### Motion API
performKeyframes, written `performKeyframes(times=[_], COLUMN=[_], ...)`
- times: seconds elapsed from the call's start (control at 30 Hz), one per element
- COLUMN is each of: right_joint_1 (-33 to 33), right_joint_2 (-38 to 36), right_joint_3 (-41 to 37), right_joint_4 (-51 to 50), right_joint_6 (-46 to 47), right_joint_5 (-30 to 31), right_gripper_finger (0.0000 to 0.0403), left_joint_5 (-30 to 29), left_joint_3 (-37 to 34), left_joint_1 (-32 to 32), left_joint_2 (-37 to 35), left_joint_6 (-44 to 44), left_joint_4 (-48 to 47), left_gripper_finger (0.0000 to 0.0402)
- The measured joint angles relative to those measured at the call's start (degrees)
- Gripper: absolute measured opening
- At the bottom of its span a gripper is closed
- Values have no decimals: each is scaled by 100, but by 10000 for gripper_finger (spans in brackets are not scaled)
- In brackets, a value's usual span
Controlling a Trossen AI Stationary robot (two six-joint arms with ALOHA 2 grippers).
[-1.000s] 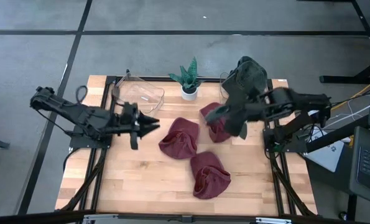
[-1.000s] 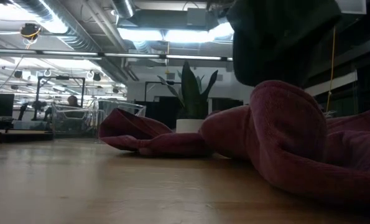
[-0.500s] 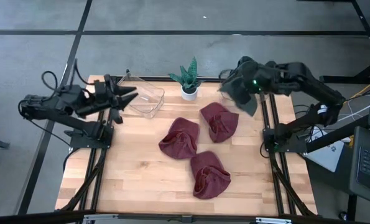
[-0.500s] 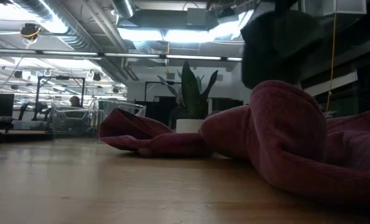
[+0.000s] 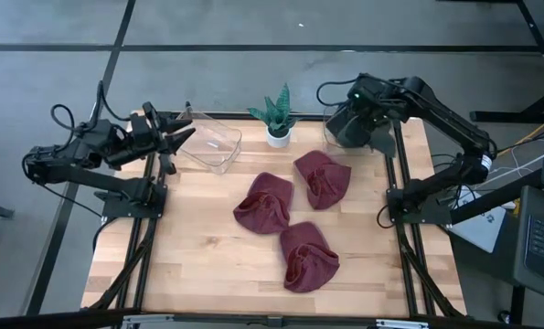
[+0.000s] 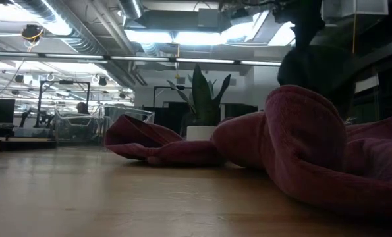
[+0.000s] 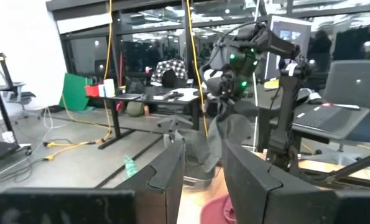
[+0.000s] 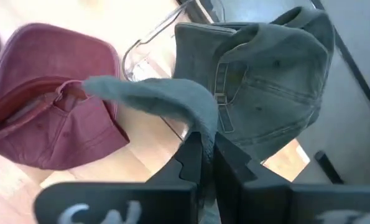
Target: Pick & Place hat
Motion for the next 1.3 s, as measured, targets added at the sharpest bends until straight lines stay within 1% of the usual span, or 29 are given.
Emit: performKeyframes(times=[0.13,0.23,0.37,0.63,0.83,1.1,1.3], right_joint_1=[-93,-349,-703,-999,-1129,-1524,-1693], right_joint_2=[-4,-7,120,613,922,1519,1973], right_joint_3=[121,87,52,48,48,48,48], right_joint_4=[112,519,689,682,722,1033,1168], right_joint_6=[-429,-742,-1030,-1562,-1755,-2165,-2245], right_joint_5=[30,43,29,62,432,628,669], right_gripper_finger=[22,22,22,22,22,22,22], left_joint_5=[-231,-440,-614,-590,-588,-586,-586], left_joint_3=[0,0,0,0,0,0,0], left_joint_1=[0,0,0,0,0,0,0], left_joint_2=[77,124,168,177,177,175,175], left_joint_6=[-43,-42,-44,-105,-109,-107,-68], left_joint_4=[15,53,102,105,101,83,81], left_gripper_finger=[105,107,104,100,100,98,98])
